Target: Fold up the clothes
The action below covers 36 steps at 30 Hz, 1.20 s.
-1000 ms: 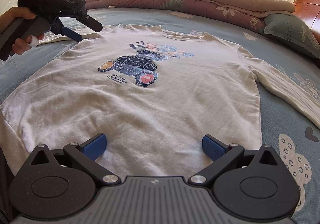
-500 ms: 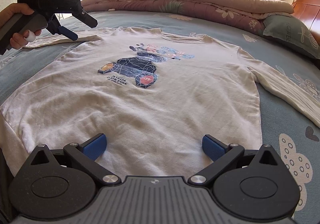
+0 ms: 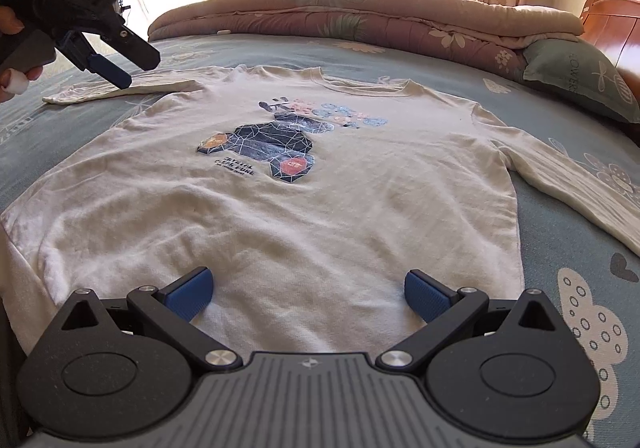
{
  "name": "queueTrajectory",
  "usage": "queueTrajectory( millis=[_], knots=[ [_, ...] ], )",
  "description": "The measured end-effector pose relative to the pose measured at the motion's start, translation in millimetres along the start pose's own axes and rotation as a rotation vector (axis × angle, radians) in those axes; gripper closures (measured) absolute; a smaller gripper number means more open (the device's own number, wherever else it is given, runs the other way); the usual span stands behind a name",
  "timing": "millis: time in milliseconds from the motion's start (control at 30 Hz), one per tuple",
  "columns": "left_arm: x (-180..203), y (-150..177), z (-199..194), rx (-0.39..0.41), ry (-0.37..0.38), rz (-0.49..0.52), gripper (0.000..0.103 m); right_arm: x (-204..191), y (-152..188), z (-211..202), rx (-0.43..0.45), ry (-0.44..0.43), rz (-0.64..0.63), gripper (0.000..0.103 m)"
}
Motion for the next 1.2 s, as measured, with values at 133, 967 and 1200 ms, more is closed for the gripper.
queueTrajectory(
  millis=[133, 967, 1200],
  knots=[
    [23, 42, -3, -0.065, 0.044, 0.070, 0.001, 0, 1, 0, 0.010, 0.002, -0.001, 0.000],
    [61, 115, 4, -0.094, -0.126, 0.188, 0.001, -13, 13, -33, -0.147, -0.124, -0.048, 0.000],
    [53, 127, -12, -0.091, -0.118, 0.239, 0.001, -6, 32, -55, -0.146, -0.094, 0.021, 0.000]
  ],
)
Point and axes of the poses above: each gripper's, at about its wrist camera, not at the fingertips, and z roughly the way its jaws point, x to its right, y to its underside, the point moved 6 cm from there along z, roughly the way its jaws point, and after that the axes turned 11 degrees about -y, right-handed, at the moved point
